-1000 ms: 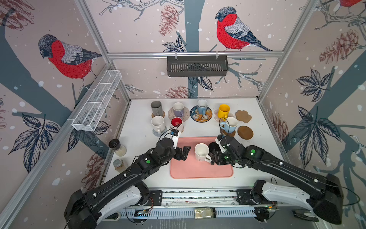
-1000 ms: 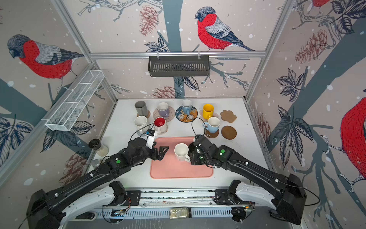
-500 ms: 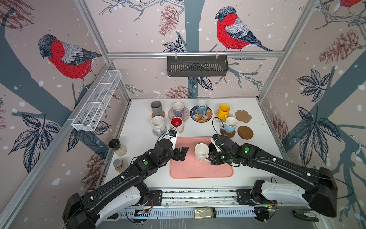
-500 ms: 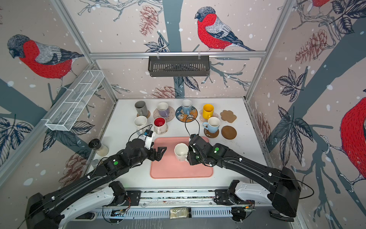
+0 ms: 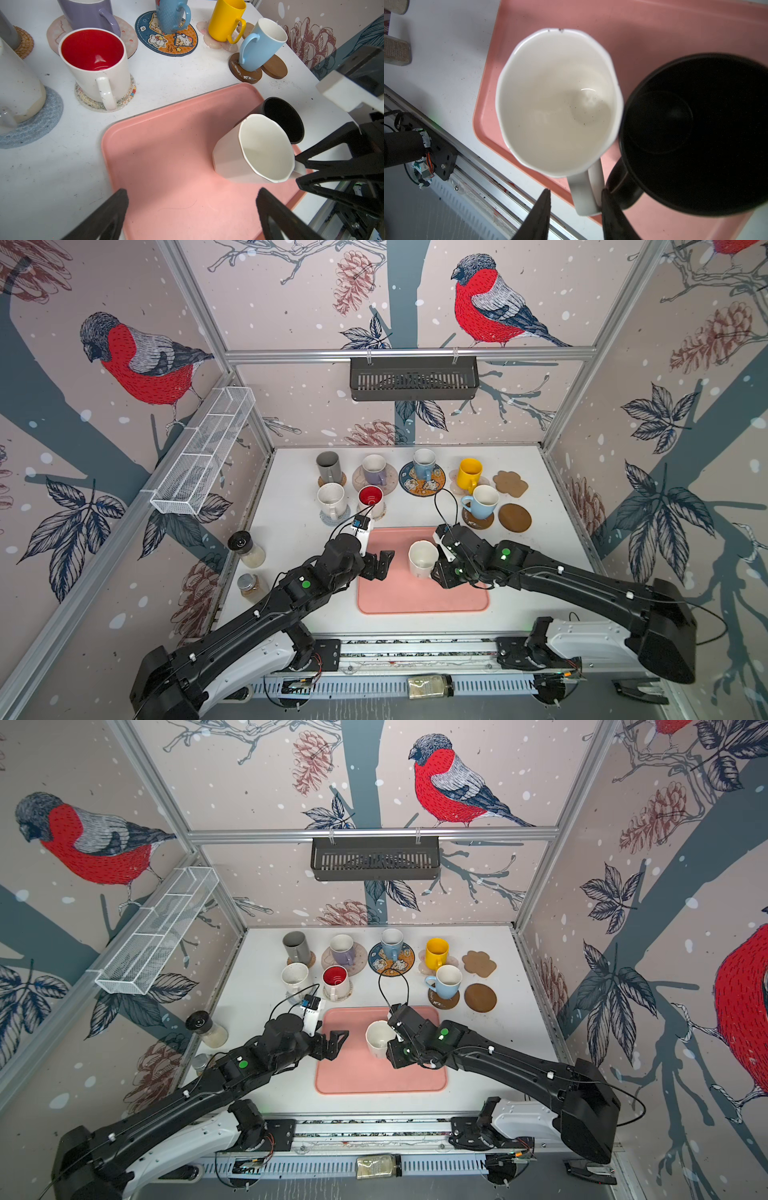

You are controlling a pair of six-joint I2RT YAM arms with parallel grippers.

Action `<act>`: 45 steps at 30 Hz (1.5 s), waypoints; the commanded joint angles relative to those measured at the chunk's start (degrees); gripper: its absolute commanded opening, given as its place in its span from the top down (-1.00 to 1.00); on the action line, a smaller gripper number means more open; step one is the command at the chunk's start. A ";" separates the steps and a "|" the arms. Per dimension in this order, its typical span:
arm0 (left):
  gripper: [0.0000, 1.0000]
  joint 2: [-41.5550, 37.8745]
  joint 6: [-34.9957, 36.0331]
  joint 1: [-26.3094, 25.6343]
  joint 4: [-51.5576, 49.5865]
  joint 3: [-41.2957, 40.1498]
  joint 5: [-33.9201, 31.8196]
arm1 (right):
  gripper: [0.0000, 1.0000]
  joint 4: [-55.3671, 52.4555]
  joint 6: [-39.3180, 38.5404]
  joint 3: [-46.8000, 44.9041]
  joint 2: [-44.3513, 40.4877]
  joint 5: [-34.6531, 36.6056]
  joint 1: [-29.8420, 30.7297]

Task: Place cups on coasters
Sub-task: Pick up the cup from the tray.

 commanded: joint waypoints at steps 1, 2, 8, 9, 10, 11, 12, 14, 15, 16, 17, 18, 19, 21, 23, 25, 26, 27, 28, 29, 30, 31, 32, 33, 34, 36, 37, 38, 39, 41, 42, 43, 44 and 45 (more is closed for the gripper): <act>-0.93 -0.31 -0.60 0.10 1.28 -0.25 0.10 | 0.21 1.70 -0.20 0.71 1.23 -1.04 0.90; -0.93 -0.57 -0.71 0.10 1.15 -0.26 -0.02 | 0.22 1.70 -0.09 0.98 1.25 -1.05 1.26; -0.94 -1.82 -1.08 0.14 0.85 -0.61 -2.02 | 0.25 1.77 0.49 1.97 4.81 0.07 2.65; -0.93 -1.87 -1.36 0.10 0.86 -0.57 -2.45 | 0.25 1.61 0.64 2.13 5.34 0.33 2.75; -0.93 -1.96 -1.53 0.10 0.87 -0.60 -2.67 | 0.25 1.55 0.83 2.16 5.85 0.61 2.73; -0.94 -1.91 -1.59 0.14 0.93 -0.61 -2.69 | 0.25 1.48 1.06 2.24 6.43 0.80 2.90; -0.94 -1.76 -1.56 0.19 1.05 -0.46 -2.64 | 0.26 1.55 1.29 2.33 7.01 0.97 3.04; -0.94 -1.41 -1.47 0.25 1.09 -0.35 -2.45 | 0.27 1.64 1.59 2.44 8.09 1.44 3.26; -0.94 -1.18 -1.31 0.21 0.98 -0.37 -2.32 | 0.29 1.69 1.75 2.57 8.68 1.60 3.42; -0.94 -1.04 -1.15 0.19 0.94 -0.33 -2.18 | 0.30 1.72 1.81 2.62 9.15 1.72 3.61; -0.94 -0.97 -1.21 0.14 0.93 -0.26 -2.13 | 0.31 1.63 1.94 2.69 9.64 1.89 3.72; -0.94 -0.95 -1.20 0.21 0.95 -0.33 -2.04 | 0.32 1.63 2.05 2.81 10.14 2.02 3.82; -0.94 -1.01 -1.11 0.19 1.05 -0.35 -1.99 | 0.34 1.66 2.10 2.90 10.53 2.09 3.87; -0.94 -1.21 -1.16 0.22 0.91 -0.40 -2.36 | 0.41 1.79 2.21 3.14 11.31 2.34 3.91; -0.94 -1.60 -1.95 0.28 0.43 -0.27 -3.50 | 0.50 1.68 2.32 3.49 11.92 2.70 3.96; -0.94 -2.05 -2.35 0.27 0.23 -0.36 -4.51 | 0.60 1.51 2.36 3.97 12.46 2.99 4.01; -0.94 -2.42 -2.49 0.36 0.27 -0.42 -4.72 | 0.65 1.42 2.35 4.17 12.65 3.25 4.01; -0.94 -2.80 -2.55 0.37 0.32 -0.46 -4.93 | 0.69 1.35 2.35 4.32 12.80 3.41 4.01; -0.94 -3.09 -2.59 0.36 0.37 -0.60 -4.98 | 0.72 1.30 2.38 4.37 12.84 3.50 4.10; -0.94 -3.39 -2.54 0.45 0.40 -0.53 -5.05 | 0.75 1.34 2.38 4.50 12.84 3.60 4.10; -0.94 -3.59 -2.60 0.45 0.24 -0.61 -5.18 | 0.80 1.35 2.35 4.44 12.85 3.61 4.19; -0.94 -3.75 -2.57 0.52 0.23 -0.67 -5.15 | 0.83 1.34 2.34 4.44 12.91 3.61 4.23; -0.94 -3.87 -2.54 0.54 0.14 -0.61 -5.24 | 0.85 1.33 2.41 4.54 12.84 3.70 4.36; -0.94 -3.92 -2.55 0.54 0.14 -0.65 -5.15 | 0.86 1.36 2.29 4.61 12.84 3.77 4.45; -0.94 -3.99 -2.59 0.54 0.14 -0.66 -5.10 | 0.87 1.27 2.30 4.78 12.84 3.88 4.45; -0.94 -3.97 -2.61 0.54 0.15 -0.74 -4.96 | 0.89 0.98 2.02 5.44 12.84 4.44 4.53; -0.94 -3.88 -2.66 0.58 0.23 -0.66 -4.89 | 0.91 0.79 1.83 5.86 12.92 4.66 4.46; -0.94 -3.92 -2.62 0.62 0.25 -0.62 -4.91 | 0.91 0.48 1.64 6.46 12.93 4.99 4.54; -0.94 -3.98 -2.58 0.63 0.23 -0.57 -4.81 | 0.91 0.09 1.40 7.15 13.01 5.46 4.58; -0.94 -3.99 -2.35 0.63 0.14 -0.03 -4.74 | 0.91 -1.00 0.91 9.03 12.93 6.73 4.48; -0.94 -3.94 -2.27 0.70 -0.10 0.39 -4.84 | 0.92 -1.59 0.69 9.86 12.78 7.23 4.52; -0.94 -3.92 -2.03 0.78 -0.49 1.03 -4.87 | 0.92 -2.12 0.50 10.84 12.59 7.89 4.44; -0.94 -3.80 -1.84 0.95 -0.86 1.77 -4.81 | 0.92 -2.68 0.14 11.72 12.31 8.37 4.36; -0.94 -3.67 -1.53 1.14 -1.20 2.60 -4.63 | 0.92 -3.27 -0.09 12.55 12.11 8.64 4.21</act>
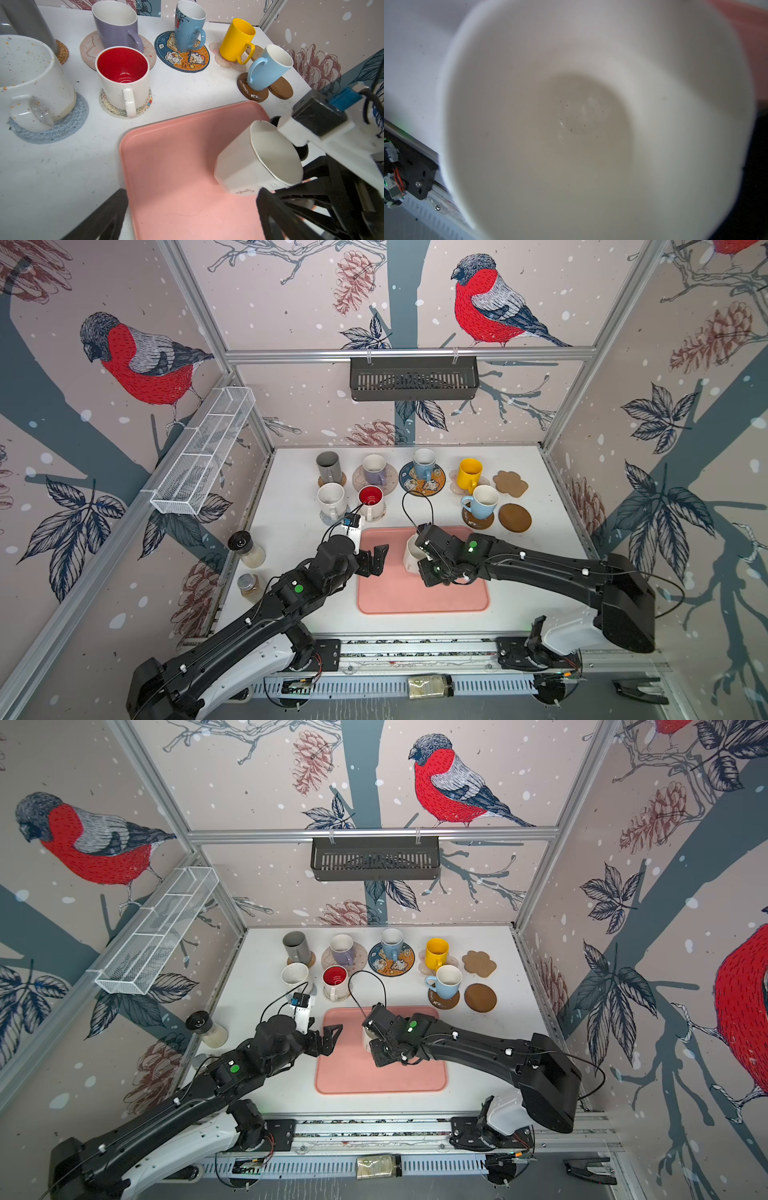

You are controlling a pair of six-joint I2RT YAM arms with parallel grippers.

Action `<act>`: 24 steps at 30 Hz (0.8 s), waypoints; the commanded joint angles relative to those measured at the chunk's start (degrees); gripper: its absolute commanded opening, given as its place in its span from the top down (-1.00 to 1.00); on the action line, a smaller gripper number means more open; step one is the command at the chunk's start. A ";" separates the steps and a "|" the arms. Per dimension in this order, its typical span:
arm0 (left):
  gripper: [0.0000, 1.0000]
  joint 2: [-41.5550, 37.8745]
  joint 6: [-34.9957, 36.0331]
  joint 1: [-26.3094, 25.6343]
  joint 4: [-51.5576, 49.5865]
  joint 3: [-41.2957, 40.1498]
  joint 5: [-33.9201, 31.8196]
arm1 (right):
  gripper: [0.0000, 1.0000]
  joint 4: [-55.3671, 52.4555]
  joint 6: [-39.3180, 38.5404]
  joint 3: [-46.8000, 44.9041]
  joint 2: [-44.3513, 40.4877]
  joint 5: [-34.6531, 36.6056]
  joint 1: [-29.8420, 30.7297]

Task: Place cups on coasters
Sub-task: Pick up the cup from the tray.

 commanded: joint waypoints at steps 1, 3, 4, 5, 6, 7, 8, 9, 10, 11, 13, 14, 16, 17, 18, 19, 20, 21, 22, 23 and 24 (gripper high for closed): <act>-0.94 0.28 1.40 0.50 -0.10 2.62 0.30 | 0.92 -1.24 -1.79 2.84 -1.10 3.33 -0.44; -0.94 1.03 2.35 1.03 -0.32 4.56 0.99 | 0.92 -3.23 -2.19 4.88 -1.45 4.19 -1.28; -0.94 1.65 2.96 1.35 -0.07 5.63 1.64 | 0.92 -4.41 -2.35 6.13 -1.75 5.11 -1.79; -0.94 2.42 3.62 1.79 0.19 6.77 2.58 | 0.92 -5.68 -2.40 7.37 -2.10 6.25 -2.32; -0.94 3.33 4.27 2.22 0.50 7.78 3.40 | 0.92 -6.74 -2.39 8.38 -2.46 7.02 -2.96; -0.93 4.50 4.92 2.83 1.07 8.88 4.65 | 0.92 -8.07 -2.44 9.58 -2.90 7.88 -3.92; -0.93 5.90 5.61 3.63 1.39 10.13 6.42 | 0.92 -9.36 -2.55 10.67 -3.27 8.59 -5.16; -0.93 7.29 6.30 4.17 1.78 11.32 8.16 | 0.92 -10.46 -2.68 11.59 -3.67 9.13 -6.34; -0.93 8.88 6.91 4.73 2.28 12.76 9.82 | 0.92 -11.80 -2.99 12.66 -4.05 9.90 -7.78; -0.93 10.56 7.29 4.92 2.58 14.16 10.98 | 0.92 -12.72 -3.46 13.51 -4.53 10.41 -9.42; -0.93 13.44 8.23 5.00 2.56 17.36 12.42 | 0.92 -13.56 -4.60 15.08 -5.42 11.90 -12.45; -0.93 14.79 8.80 5.02 2.14 19.01 12.63 | 0.92 -13.72 -5.04 15.83 -5.97 12.75 -14.14; -0.93 16.60 9.73 5.11 1.73 21.71 12.66 | 0.92 -13.15 -6.08 17.26 -7.09 13.27 -17.65; -0.93 17.38 10.20 5.32 1.56 23.04 12.81 | 0.92 -12.51 -6.71 17.95 -7.80 13.58 -19.41; -0.93 18.05 10.50 5.50 1.53 23.96 12.99 | 0.92 -11.85 -7.47 18.29 -8.45 13.73 -21.06; -0.93 18.78 10.90 5.85 1.38 24.34 13.19 | 0.92 -11.72 -8.23 19.06 -8.83 13.73 -23.25; -0.93 19.70 11.37 6.14 1.13 26.23 13.39 | 0.92 -11.89 -9.11 20.08 -8.76 13.59 -25.36; -0.93 20.48 11.71 6.48 0.82 27.23 13.54 | 0.92 -12.16 -9.81 20.98 -8.48 13.51 -27.36; -0.93 21.26 12.08 6.81 0.71 27.95 13.47 | 0.92 -12.47 -10.77 21.88 -8.07 13.62 -29.55; -0.93 21.81 12.22 7.11 0.75 28.42 13.56 | 0.92 -12.73 -11.47 22.83 -7.52 14.02 -31.61; -0.93 22.03 12.40 7.30 0.76 28.69 13.69 | 0.92 -12.83 -12.20 23.56 -6.95 14.16 -33.45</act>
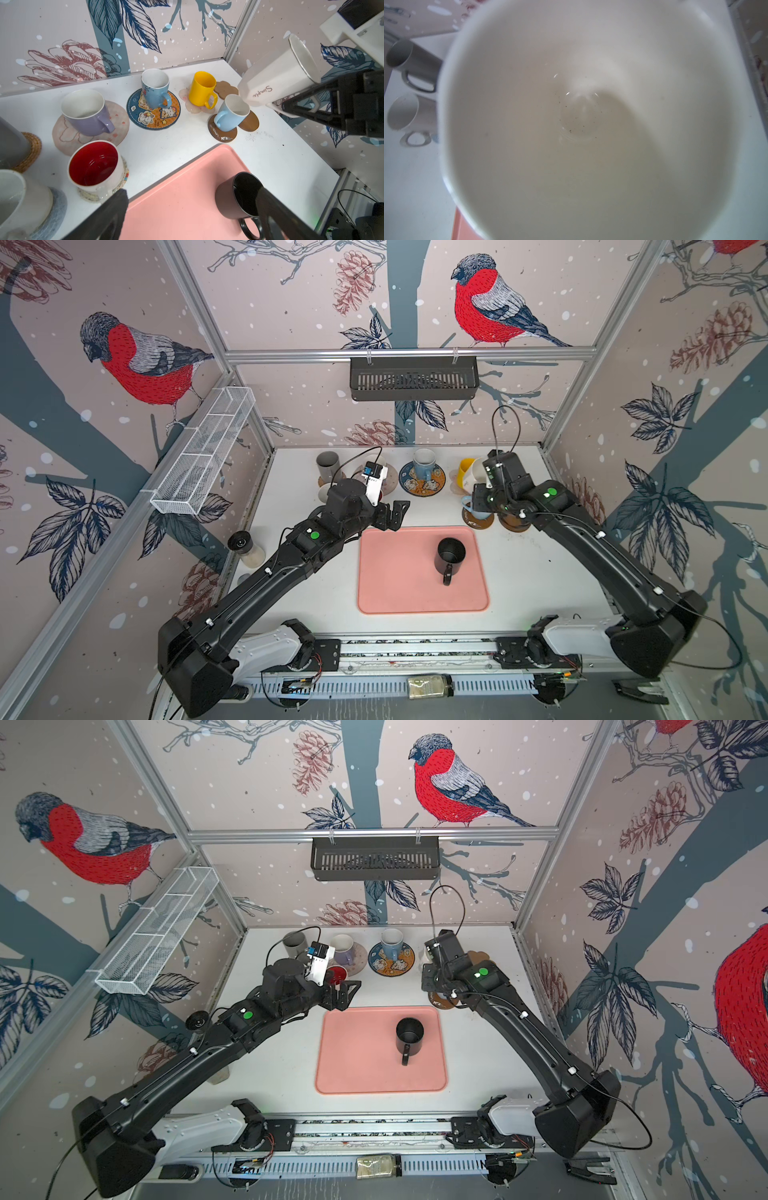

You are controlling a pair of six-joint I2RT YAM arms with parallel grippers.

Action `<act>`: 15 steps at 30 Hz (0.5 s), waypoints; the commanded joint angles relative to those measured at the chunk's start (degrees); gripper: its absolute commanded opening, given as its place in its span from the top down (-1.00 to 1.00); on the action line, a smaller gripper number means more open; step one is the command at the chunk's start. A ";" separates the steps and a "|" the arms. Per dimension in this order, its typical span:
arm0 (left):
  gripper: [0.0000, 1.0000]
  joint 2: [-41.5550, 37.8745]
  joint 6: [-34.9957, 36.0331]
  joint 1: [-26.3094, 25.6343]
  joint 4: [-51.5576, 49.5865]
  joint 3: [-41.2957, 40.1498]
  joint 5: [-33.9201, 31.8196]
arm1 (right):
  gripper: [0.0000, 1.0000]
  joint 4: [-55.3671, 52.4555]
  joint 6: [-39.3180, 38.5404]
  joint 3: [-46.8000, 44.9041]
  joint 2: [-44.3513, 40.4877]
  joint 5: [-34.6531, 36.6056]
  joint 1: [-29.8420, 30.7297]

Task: Place cups on coasters
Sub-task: Place the cup on the coaster.

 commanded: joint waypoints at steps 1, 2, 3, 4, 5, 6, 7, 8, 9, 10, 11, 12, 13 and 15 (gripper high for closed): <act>-0.93 1.04 2.09 0.73 0.64 1.33 1.37 | 0.92 2.02 -4.38 2.40 1.32 2.76 -5.02; -0.93 1.12 2.31 0.93 0.85 1.25 1.53 | 0.92 2.70 -5.08 2.72 1.94 2.69 -7.14; -0.94 1.04 2.59 1.08 0.93 1.10 1.39 | 0.92 3.64 -5.73 2.70 2.52 2.14 -9.33; -0.93 1.01 2.80 1.24 0.95 0.87 1.16 | 0.93 4.87 -6.19 2.66 3.44 1.07 -11.91; -0.93 0.95 2.98 1.44 1.05 0.73 1.03 | 0.93 5.71 -6.52 2.72 4.38 -0.03 -14.03; -0.93 0.81 3.18 1.76 0.92 0.43 0.97 | 0.93 6.61 -6.81 2.90 5.69 -1.12 -16.38; -0.93 0.85 3.40 2.11 0.75 0.21 1.02 | 0.94 7.49 -6.85 3.21 7.00 -2.22 -18.45; -0.93 0.86 3.55 2.46 0.59 -0.10 0.98 | 0.93 8.29 -6.93 3.69 8.21 -2.91 -20.04; -0.93 0.84 3.71 2.89 0.52 -0.44 0.95 | 0.94 8.99 -6.93 4.31 9.64 -2.89 -21.49; -0.93 0.88 3.80 3.55 0.53 -0.88 1.02 | 0.93 9.71 -6.95 5.15 11.11 -1.86 -22.58; -0.93 1.11 3.84 4.38 0.85 -1.22 1.29 | 0.94 10.04 -6.78 6.09 12.48 -0.90 -23.31; -0.93 1.45 3.79 5.57 1.69 -1.88 2.30 | 0.94 10.42 -6.40 7.41 14.49 -0.61 -24.15; -0.93 1.94 3.32 7.16 2.76 -2.41 3.94 | 0.94 10.76 -6.09 8.74 16.47 -0.98 -24.98; -0.93 3.57 2.34 9.92 3.99 -2.44 6.64 | 0.94 11.07 -5.59 11.49 20.28 -1.31 -26.34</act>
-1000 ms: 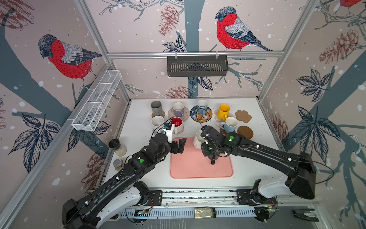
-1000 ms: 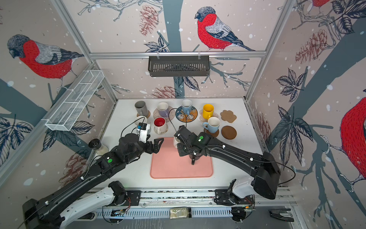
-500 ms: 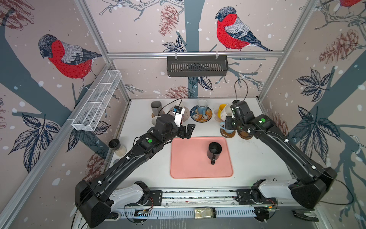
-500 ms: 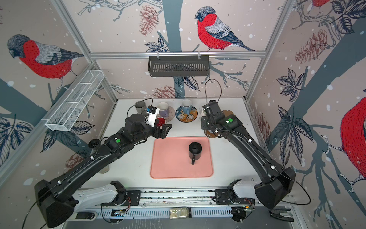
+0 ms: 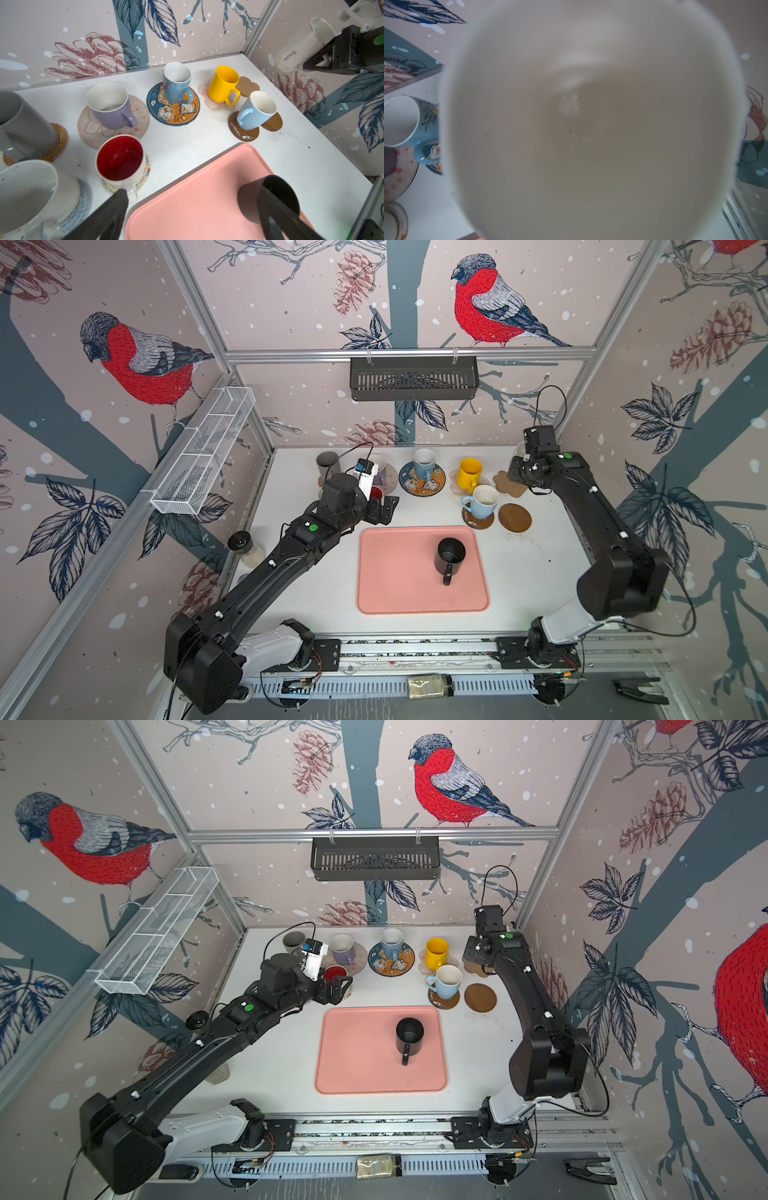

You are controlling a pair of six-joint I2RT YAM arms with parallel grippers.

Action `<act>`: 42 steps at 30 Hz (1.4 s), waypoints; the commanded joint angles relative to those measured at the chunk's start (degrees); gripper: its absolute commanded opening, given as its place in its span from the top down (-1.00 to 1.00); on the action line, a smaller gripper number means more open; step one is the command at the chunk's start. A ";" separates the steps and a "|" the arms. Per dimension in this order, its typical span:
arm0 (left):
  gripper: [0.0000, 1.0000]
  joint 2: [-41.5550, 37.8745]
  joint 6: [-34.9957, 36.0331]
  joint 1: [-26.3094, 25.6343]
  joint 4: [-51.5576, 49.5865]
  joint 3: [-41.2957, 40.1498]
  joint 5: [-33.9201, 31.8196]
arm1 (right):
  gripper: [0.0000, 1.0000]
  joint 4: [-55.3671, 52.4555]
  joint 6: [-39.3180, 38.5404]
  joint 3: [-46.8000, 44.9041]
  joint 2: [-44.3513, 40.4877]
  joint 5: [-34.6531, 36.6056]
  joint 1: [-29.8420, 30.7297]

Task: Place cups on coasters
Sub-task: Place the cup on the coaster.

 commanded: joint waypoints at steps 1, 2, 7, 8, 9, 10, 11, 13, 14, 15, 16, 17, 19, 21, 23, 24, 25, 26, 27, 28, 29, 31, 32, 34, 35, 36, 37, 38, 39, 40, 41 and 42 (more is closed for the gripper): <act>-0.93 2.33 -0.79 2.89 3.17 -0.23 4.70 | 0.94 5.45 0.73 4.09 4.85 -0.11 -1.98; -0.93 3.39 -0.91 3.42 3.04 0.25 5.10 | 0.94 5.22 0.88 5.50 6.80 -0.69 -2.69; -0.93 7.82 -1.19 4.24 2.10 3.13 3.86 | 0.95 6.75 0.58 9.93 14.52 -1.38 -5.90; -0.93 8.15 -1.28 4.35 2.40 3.24 3.54 | 0.94 7.11 0.59 10.46 15.53 -2.13 -6.48; -0.93 8.36 -1.34 4.38 2.91 3.16 3.17 | 0.94 7.62 0.51 10.99 16.63 -2.82 -6.99; -0.93 8.46 -1.39 4.40 3.31 2.94 2.91 | 0.95 7.94 0.33 11.45 17.72 -3.27 -7.32; -0.94 8.48 -1.34 4.48 3.66 2.70 2.65 | 0.94 8.20 0.24 11.87 18.60 -3.49 -7.65; -0.94 8.39 -1.26 4.74 4.26 2.11 2.20 | 0.95 8.66 -0.09 12.63 20.43 -4.10 -8.10; -0.93 8.26 -1.23 4.84 4.59 1.68 2.02 | 0.95 9.13 -0.10 12.66 21.02 -4.62 -8.22; -0.93 8.13 -1.15 4.97 4.98 1.17 1.93 | 0.94 9.75 -0.18 12.57 21.69 -5.38 -8.32; -0.93 8.04 -1.18 5.01 5.31 0.77 1.91 | 0.94 10.38 -0.36 12.49 22.39 -6.43 -8.32; -0.93 8.03 -1.10 5.05 5.58 0.46 1.84 | 0.94 10.88 -0.37 12.40 22.96 -7.17 -8.24; -0.93 7.87 -0.97 5.19 5.88 -0.08 1.89 | 0.95 10.88 -0.33 13.11 24.75 -7.03 -7.91; -0.93 7.95 -0.97 5.24 5.98 -0.28 1.97 | 0.95 10.64 -0.38 13.94 26.28 -6.68 -7.71; -0.93 7.87 -0.91 5.23 6.26 -0.28 2.24 | 0.95 10.68 -0.45 14.55 27.39 -6.64 -7.62; -0.93 7.86 -0.97 5.28 6.51 -1.69 2.31 | 0.95 10.65 -0.54 14.86 27.92 -6.87 -7.62; -0.94 7.87 -0.93 5.28 6.68 -1.86 2.33 | 0.95 10.60 -0.69 15.23 28.39 -6.76 -7.61; -0.93 7.87 -0.90 5.28 6.82 -2.06 2.41 | 0.96 10.40 -0.83 15.58 28.79 -6.36 -7.47; -0.93 7.88 -0.95 5.28 6.94 -2.19 2.65 | 0.95 10.33 -1.03 15.88 29.11 -5.98 -7.36; -0.93 7.88 -0.94 5.37 6.95 -2.21 2.84 | 0.95 10.26 -1.15 16.10 29.51 -5.94 -7.27; -0.93 7.87 -0.93 5.37 6.95 -2.20 3.02 | 0.95 10.04 -1.20 16.45 29.82 -6.06 -7.27; -0.93 7.85 -1.09 5.39 7.12 -2.38 3.19 | 0.95 9.23 -1.37 17.18 30.56 -5.68 -7.27; -0.93 7.86 -1.11 5.44 7.13 -2.38 3.21 | 0.95 8.93 -1.35 17.39 30.71 -5.34 -7.27; -0.93 7.88 -1.15 5.48 7.00 -2.38 3.27 | 0.96 8.88 -1.28 16.89 30.47 -5.23 -7.21; -0.93 7.91 -1.11 5.54 6.95 -2.38 3.31 | 0.96 9.08 -1.25 16.43 30.17 -5.33 -7.09; -0.93 7.78 -1.07 5.62 7.04 -2.31 3.42 | 0.96 9.19 -1.25 15.95 29.77 -5.47 -6.91; -0.93 7.71 -1.16 5.71 7.04 -2.35 3.62 | 0.96 9.36 -1.39 15.43 29.27 -5.21 -6.62; -0.93 7.64 -1.16 5.79 7.10 -2.32 3.77 | 0.96 9.31 -1.42 15.11 28.93 -4.76 -6.28; -0.93 7.60 -1.28 5.89 7.13 -2.34 3.91 | 0.96 9.16 -1.51 14.74 28.45 -4.22 -5.90; -0.93 7.43 -1.34 5.89 7.13 -2.43 4.11 | 0.96 9.04 -1.59 14.35 27.94 -3.68 -5.62; -0.93 7.27 -1.37 5.94 7.25 -2.55 4.17 | 0.96 9.02 -1.75 13.83 27.57 -3.38 -5.40; -0.94 7.03 -1.35 5.89 7.30 -2.69 4.26 | 0.96 9.03 -1.76 13.19 26.95 -3.13 -5.31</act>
